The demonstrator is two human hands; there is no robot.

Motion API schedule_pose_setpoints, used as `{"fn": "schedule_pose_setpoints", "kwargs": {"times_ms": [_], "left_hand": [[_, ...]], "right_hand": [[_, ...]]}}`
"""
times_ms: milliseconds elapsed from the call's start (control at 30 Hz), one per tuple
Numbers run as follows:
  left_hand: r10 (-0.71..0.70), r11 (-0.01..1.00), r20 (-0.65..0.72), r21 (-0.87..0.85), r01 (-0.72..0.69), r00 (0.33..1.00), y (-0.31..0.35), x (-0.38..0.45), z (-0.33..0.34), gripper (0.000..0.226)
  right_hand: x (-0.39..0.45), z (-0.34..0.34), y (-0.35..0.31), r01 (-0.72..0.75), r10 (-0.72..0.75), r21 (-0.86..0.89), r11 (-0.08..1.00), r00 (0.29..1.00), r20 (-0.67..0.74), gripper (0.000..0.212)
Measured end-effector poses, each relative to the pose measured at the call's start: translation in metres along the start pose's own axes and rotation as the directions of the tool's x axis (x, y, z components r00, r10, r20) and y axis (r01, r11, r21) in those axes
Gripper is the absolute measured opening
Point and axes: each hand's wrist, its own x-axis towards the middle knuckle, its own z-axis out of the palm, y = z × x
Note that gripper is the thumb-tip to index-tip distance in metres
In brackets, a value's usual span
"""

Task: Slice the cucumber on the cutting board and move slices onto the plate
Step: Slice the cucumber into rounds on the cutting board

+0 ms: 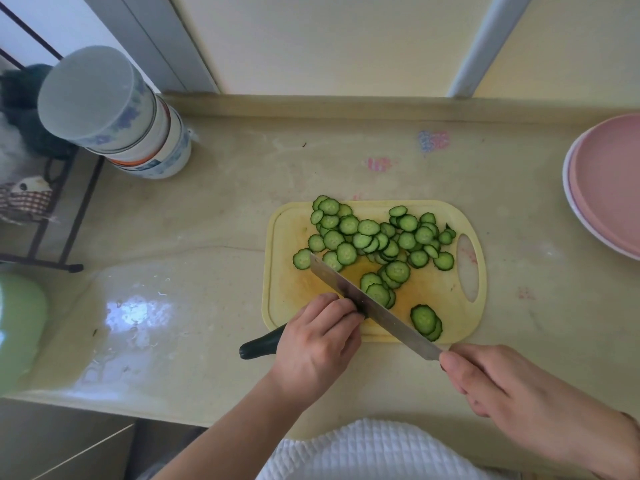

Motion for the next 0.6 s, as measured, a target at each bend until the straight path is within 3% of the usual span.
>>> {"fn": "schedule_pose_setpoints", "kwargs": {"times_ms": [600], "left_hand": [[-0.004, 1.000, -0.029, -0.016, 0.003, 1.000, -0.002, 0.000, 0.000, 0.006]], "right_hand": [[0.028, 0.017, 0.009, 0.030, -0.037, -0.080, 0.996, 0.996, -0.082, 0.065]]}}
